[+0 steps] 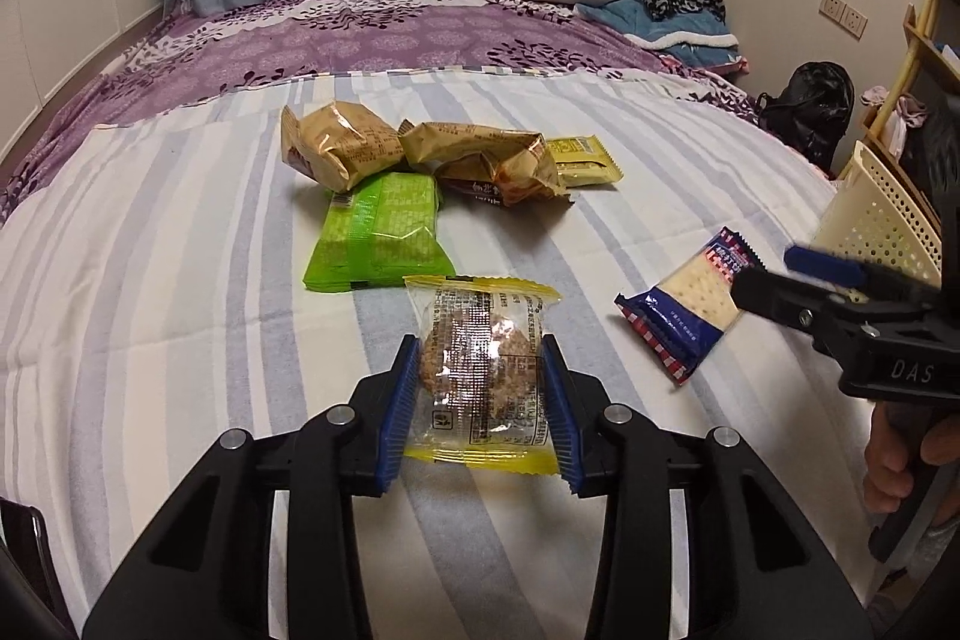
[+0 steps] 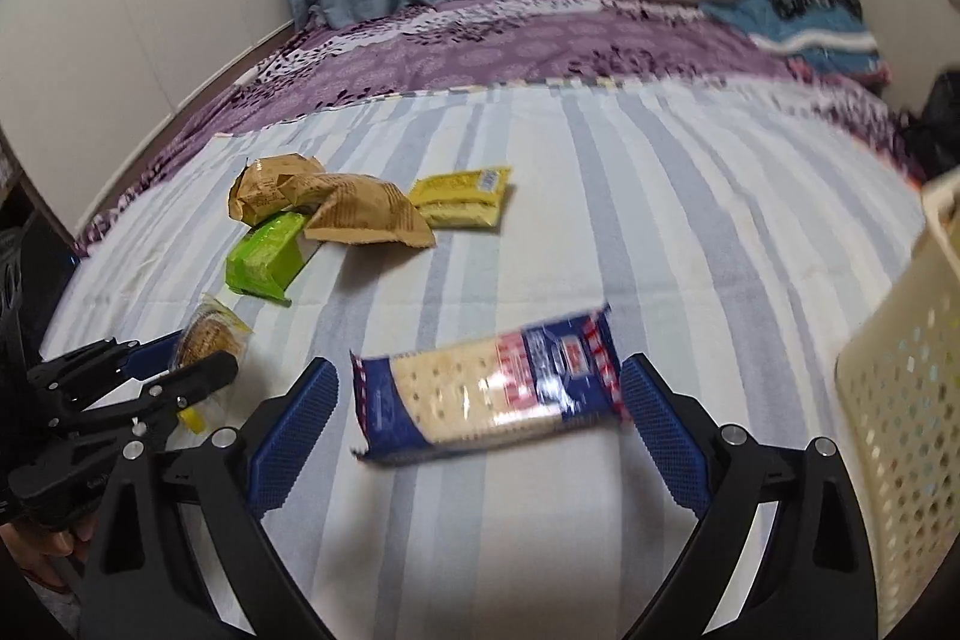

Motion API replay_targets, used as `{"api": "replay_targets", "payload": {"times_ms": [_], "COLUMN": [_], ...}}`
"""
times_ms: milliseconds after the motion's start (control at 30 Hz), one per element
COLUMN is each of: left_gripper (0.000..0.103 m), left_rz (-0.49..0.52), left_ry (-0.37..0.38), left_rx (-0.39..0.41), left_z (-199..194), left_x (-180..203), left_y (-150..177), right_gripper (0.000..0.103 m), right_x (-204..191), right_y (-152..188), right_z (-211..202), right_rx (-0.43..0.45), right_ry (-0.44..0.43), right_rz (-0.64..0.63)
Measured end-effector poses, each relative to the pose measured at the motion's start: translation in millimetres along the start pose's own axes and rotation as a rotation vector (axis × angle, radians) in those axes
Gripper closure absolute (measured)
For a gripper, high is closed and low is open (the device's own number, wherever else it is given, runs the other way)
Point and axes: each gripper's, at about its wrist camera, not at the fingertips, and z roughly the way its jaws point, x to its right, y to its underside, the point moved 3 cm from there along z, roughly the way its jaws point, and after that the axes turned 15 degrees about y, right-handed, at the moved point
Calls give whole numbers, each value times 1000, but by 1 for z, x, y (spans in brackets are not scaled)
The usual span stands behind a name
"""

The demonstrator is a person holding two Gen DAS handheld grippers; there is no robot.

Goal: Organize snacks
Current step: 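Grasp the wrapped cookie with the left tool while the right tool grasps the blue cracker pack, then carry the cracker pack to the basket with the right tool and release it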

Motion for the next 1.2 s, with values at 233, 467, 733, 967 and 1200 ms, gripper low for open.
{"api": "replay_targets", "payload": {"times_ms": [233, 467, 733, 967, 1200], "left_gripper": [63, 63, 63, 63, 63], "left_rz": [-4, -9, -26, -21, 3], "left_ry": [8, 2, -8, 8, 16], "left_rx": [16, 23, 32, 41, 45], "left_z": [-8, -19, -27, -27, -30], "left_x": [1, -1, -6, 0, 15], "left_y": [-2, 5, 7, 3, 2], "right_gripper": [9, 9, 29, 42, 59], "right_x": [4, -19, -45, -33, -21], "right_y": [10, -25, -29, -7, -8], "right_z": [15, 55, 60, 43, 38], "right_rx": [-89, -86, -58, -30, -22], "right_ry": [-109, -36, 137, 165, 146], "right_rz": [93, 21, -146, -154, -117]}}
